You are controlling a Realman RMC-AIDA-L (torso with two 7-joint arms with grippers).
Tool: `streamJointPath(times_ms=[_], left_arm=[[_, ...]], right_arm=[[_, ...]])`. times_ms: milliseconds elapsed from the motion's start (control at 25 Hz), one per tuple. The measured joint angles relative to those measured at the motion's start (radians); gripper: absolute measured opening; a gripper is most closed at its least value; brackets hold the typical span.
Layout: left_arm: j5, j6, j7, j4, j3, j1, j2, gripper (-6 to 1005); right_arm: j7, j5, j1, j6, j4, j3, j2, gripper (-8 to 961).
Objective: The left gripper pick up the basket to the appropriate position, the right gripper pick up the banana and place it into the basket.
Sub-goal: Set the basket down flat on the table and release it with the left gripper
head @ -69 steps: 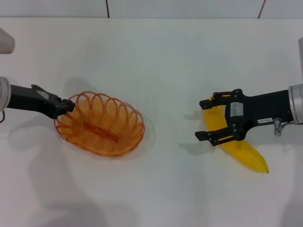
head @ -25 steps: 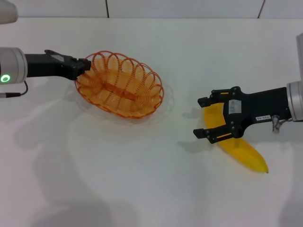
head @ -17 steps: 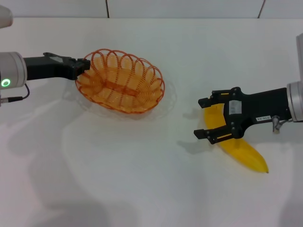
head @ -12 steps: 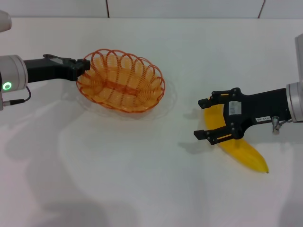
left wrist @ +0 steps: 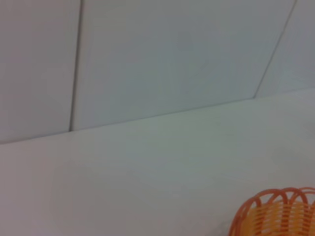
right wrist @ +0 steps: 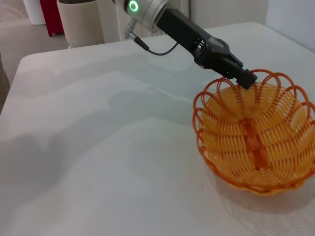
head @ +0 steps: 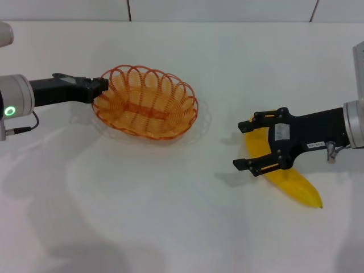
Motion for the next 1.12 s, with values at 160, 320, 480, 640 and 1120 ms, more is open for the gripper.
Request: streamJointPath(times_ms=[160,320,480,640,1120], left_arm=[[-0.017,-0.015,0.000,-0.006,0.001,0.009,-0.002,65],[-0.048,-0.025,0.006,-0.022,0.001,0.014,-0.002,65],[-0.056,-0.036,0.016,-0.030,0.000,0.015,-0.002,66],[-0.065,-0.039,0.019,-0.051,0.000,0.015,-0.002,66],[-0.108,-0.064,0.030,-0.079,0.000,0.018,-0.002,67]], right_arm=[[0.000,-0.002,0.000,0.001,0.000,0.000,0.000,882],[0.000,-0.003,0.000,0.003,0.000,0.000,0.000,882],[0.000,-0.003,0.000,0.004,0.000,0.000,0.000,882],[0.000,-0.003,0.000,0.004,0.000,0.000,0.000,882],[0.000,-0.003,0.000,-0.001,0.000,0.000,0.000,882]])
